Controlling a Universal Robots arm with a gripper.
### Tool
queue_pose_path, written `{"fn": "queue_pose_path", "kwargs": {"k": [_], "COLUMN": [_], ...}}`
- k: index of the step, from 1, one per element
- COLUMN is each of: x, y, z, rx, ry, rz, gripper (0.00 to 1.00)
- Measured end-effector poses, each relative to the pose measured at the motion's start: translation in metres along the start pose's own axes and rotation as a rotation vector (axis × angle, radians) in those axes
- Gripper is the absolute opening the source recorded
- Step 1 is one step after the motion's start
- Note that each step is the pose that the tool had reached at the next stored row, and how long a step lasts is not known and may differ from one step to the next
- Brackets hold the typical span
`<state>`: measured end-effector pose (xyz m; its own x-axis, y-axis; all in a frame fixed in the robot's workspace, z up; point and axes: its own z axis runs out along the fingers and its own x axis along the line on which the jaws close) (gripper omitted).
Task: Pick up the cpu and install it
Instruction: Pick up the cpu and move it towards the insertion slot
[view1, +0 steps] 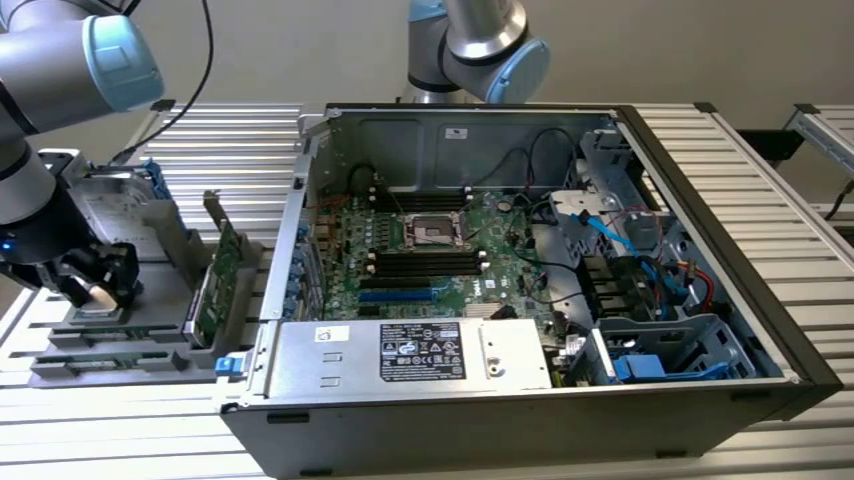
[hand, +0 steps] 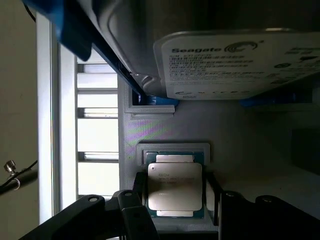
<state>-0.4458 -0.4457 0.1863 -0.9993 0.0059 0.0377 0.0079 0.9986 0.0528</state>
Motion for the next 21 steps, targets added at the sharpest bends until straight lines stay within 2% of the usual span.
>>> {"fn": "queue_pose_path", "kwargs": {"k": [11, 21], "x": [0.0, 0.001], "y": [0.0005, 0.0016], "z": [-0.0087, -0.0306], "rx": [0.0, 0.0], "ry": [0.0, 0.0], "rz": [0.0, 0.0], "gripper": [0.55, 0.55]}}
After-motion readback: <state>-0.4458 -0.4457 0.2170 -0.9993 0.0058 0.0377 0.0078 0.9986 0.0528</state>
